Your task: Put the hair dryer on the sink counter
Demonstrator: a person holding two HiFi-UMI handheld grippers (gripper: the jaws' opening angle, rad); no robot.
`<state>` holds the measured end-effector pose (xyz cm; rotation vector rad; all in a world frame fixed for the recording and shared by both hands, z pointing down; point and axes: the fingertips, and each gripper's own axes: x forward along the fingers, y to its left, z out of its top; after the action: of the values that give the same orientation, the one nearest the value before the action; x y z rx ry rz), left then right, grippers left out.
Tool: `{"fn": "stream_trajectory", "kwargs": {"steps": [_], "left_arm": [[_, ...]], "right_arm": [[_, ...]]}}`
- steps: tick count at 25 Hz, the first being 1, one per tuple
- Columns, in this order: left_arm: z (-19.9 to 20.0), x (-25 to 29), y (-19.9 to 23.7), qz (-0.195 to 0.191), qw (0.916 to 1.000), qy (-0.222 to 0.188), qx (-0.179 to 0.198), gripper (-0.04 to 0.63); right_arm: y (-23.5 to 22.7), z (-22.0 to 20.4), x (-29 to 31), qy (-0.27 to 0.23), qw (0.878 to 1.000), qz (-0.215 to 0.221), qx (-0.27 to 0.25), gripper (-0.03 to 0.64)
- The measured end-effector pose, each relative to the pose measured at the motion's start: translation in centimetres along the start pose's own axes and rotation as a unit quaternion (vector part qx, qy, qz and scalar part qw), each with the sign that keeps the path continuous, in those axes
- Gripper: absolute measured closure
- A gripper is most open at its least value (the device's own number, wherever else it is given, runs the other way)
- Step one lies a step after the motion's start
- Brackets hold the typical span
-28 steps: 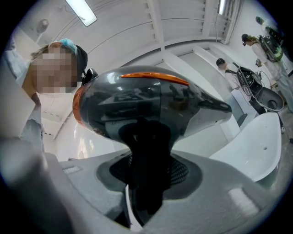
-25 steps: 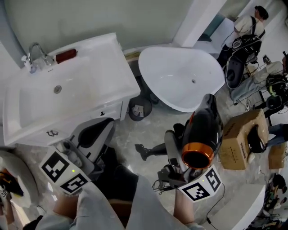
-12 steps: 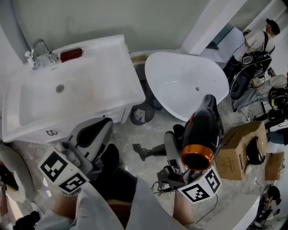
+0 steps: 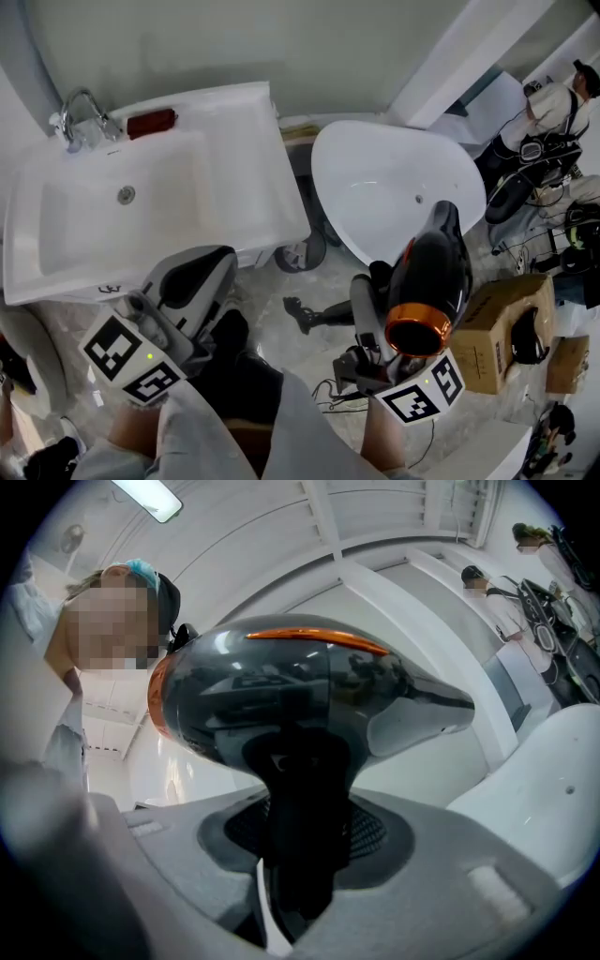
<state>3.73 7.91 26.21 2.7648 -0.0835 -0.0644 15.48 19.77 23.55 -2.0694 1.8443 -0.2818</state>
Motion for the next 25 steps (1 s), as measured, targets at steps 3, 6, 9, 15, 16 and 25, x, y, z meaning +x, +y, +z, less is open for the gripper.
{"fn": "stream_trajectory", "kwargs": {"steps": [3,6,9,15,16,25], "left_arm": [[0.5,1.0,1.8,0.004,1.0,-0.002,-0.004,0.592],[1.0,2.2,3.4,0.005,1.0,-0.003,-0.008,0.592],[1.8,3.5,5.4,0.003,0.9999,-0.003,-0.012,0.592],[3.4,5.4,7.8,-0.006,0.9999,-0.004,-0.007,0.592],[3.7,5.7,8.2,-0.007,0.9999,-0.005,-0.007,0.592],[4.5,7.8,12.5,-0.013,0.9998,-0.006,-0.011,0.592]], "right_arm": [[-0.9,0.1,2.0,0.006,1.0,0.0,-0.004,0.454],[-1.8,0.3,3.8,0.012,1.0,-0.003,-0.008,0.455],[-2.7,0.3,6.2,0.019,1.0,-0.007,-0.011,0.455],[-3.5,0.9,9.1,0.026,0.999,-0.017,-0.021,0.455],[-3.7,1.0,9.6,0.027,0.999,-0.018,-0.022,0.455],[-5.8,0.5,13.7,0.034,0.999,-0.034,-0.025,0.454]]}}
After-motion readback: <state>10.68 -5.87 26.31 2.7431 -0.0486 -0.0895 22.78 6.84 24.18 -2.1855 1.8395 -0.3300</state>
